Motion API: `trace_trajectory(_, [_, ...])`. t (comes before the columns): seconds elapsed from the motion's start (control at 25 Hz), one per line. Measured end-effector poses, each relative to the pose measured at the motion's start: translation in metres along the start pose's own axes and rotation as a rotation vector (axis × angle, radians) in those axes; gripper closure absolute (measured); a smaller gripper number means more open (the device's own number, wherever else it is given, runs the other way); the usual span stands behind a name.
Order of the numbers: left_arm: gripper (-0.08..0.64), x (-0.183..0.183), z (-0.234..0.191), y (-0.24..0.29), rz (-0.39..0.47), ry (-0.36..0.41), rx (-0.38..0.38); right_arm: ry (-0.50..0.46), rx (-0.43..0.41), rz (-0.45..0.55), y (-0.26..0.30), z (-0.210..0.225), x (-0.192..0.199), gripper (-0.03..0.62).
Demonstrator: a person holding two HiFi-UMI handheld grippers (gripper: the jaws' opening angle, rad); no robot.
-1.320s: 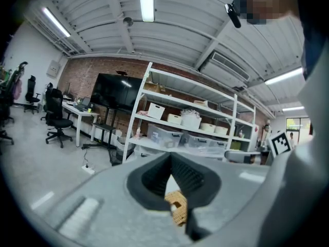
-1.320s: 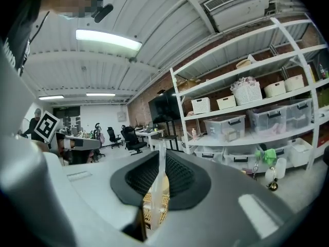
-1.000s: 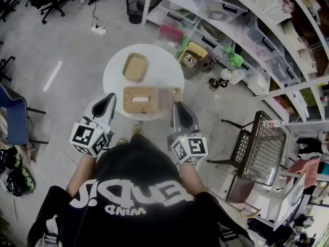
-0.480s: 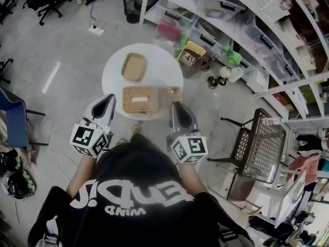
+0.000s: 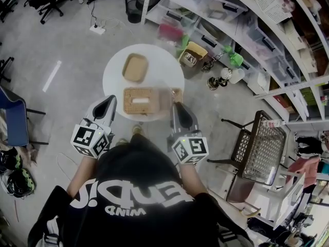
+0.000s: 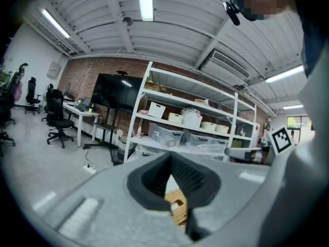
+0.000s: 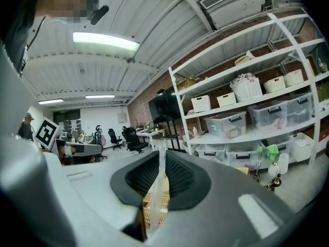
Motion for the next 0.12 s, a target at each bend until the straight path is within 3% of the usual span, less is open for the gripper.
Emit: trace_trajectory(0.12, [0.560,-0.0002,-0.0013,0.0022,-0.002,-0.002,-0.002,0.002,-0.008,0.001,0.0026,0.0011,-0.0008,0.554])
Point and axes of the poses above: the fingertips, and each gripper's own axes: y forward along the fingers, z to its right, x out of its underside, the point moved 10 cm from there along -y, backward along the fingers, and after that the axes turned 2 degrees about z, right-handed, at the moved point
